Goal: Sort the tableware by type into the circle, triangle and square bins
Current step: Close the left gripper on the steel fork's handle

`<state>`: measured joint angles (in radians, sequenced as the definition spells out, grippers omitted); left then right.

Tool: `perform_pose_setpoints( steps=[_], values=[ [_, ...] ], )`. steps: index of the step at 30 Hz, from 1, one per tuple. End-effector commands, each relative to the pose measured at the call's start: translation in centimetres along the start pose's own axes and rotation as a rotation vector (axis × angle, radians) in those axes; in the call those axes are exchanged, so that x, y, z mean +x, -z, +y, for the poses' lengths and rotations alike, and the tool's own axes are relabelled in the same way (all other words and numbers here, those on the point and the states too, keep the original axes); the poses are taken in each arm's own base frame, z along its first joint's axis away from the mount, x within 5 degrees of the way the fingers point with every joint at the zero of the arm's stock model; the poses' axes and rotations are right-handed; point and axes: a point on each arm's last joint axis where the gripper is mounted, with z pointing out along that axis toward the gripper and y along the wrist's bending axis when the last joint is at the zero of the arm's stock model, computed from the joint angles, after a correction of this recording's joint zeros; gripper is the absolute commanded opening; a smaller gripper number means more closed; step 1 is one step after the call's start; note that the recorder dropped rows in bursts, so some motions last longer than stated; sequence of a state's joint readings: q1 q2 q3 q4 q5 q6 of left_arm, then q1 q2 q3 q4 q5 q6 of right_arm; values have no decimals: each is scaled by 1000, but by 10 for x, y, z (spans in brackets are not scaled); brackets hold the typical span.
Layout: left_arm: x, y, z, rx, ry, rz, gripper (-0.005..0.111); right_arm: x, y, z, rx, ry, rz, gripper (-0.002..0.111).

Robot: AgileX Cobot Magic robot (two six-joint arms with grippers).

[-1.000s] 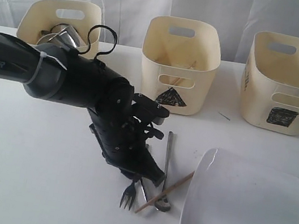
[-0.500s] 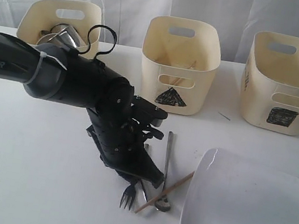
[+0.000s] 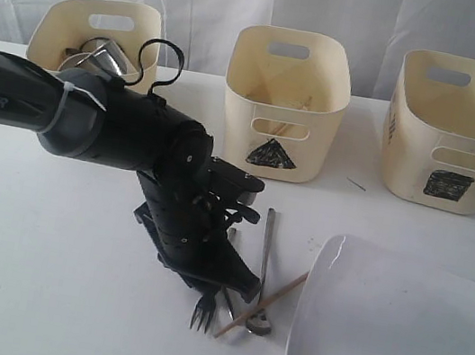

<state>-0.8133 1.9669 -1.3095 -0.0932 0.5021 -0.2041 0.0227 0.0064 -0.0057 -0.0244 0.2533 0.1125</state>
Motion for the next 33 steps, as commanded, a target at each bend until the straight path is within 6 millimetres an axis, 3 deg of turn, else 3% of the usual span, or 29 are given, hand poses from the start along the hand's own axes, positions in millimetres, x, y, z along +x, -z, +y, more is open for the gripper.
perform_pose_setpoints(
  steps=[1,7,15,19,28,33],
  values=[
    [0,0,-1,25,35,-4,33,1,0,0,3,5,-9,0],
    [-2,0,-3,45,5,-25,46,1,0,0,3,5,-9,0],
    [0,-10,-2,45,16,-3,45,1,0,0,3,5,-9,0],
    [1,-12,-2,45,16,4,37,1,0,0,3,-25,-9,0],
    [1,-9,0,32,-1,6,0,1,0,0,3,-25,-9,0],
    [0,14,10,-45,-88,-6,0,1,0,0,3,-25,-9,0]
  ],
)
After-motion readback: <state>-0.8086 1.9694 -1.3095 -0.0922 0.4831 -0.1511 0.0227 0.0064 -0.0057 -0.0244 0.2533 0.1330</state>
